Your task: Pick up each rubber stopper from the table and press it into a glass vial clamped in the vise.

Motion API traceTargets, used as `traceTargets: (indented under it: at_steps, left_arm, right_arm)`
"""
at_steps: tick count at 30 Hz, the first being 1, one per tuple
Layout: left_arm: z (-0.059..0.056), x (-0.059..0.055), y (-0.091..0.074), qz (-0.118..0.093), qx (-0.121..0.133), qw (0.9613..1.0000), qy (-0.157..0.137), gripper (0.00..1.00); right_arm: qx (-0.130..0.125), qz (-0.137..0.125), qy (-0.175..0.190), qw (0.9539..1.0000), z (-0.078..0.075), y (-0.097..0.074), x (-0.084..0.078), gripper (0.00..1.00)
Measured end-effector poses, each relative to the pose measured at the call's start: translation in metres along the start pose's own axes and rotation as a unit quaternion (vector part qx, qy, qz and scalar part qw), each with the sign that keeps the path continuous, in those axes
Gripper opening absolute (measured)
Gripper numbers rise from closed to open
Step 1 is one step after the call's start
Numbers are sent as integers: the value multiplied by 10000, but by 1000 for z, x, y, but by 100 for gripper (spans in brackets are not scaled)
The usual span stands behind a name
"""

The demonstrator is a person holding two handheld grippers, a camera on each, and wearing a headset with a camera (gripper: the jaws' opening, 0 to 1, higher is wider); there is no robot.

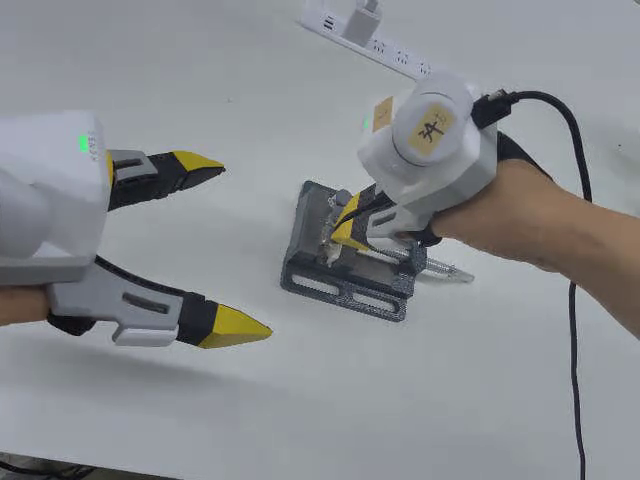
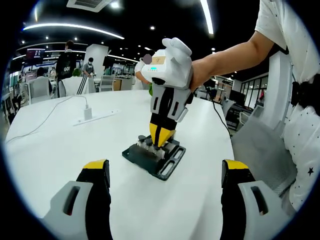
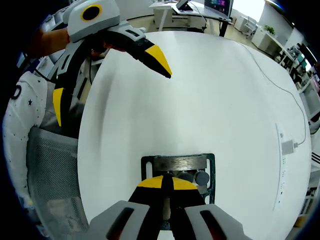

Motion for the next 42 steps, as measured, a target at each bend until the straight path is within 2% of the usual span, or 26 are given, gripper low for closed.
traceTargets:
  at_steps: [9, 20, 23, 25, 30, 42]
  left_arm:
    - [1, 2, 1, -23, 9, 10000, 26, 92]
    - [-3, 15, 4, -33, -51, 9999, 99, 91]
    - [-4, 19, 1, -9, -50, 9999, 160, 91]
    - [-4, 21, -1, -15, -21, 9999, 150, 91]
    - [-7, 26, -6, 15, 34, 9998, 189, 91]
    - [-9, 29, -12, 91, 117, 9995, 282, 91]
  right_arm:
    - [2, -38, -45, 10000, 1, 2, -1, 0]
    - [-127, -387, -89, 9991, 2, 1, -7, 0]
    - [-116, -631, 183, 9978, 1, 0, -11, 0]
    - [-201, -637, 55, 9977, 4, 0, -12, 0]
    - [-191, -687, 260, 9971, 6, -1, -12, 0]
    - [-248, -923, 337, 9949, 10, -2, -15, 0]
Point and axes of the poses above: the centre of the closed fingertips' face, and the gripper's own axes: y roughly forward along the fingers, z roughly to its left, x roughly out of its top, the point moved 8 cm from there along -y, roughly backward along the fingers, and after that the axes turned 12 degrees about y, right-handed, at the moved point
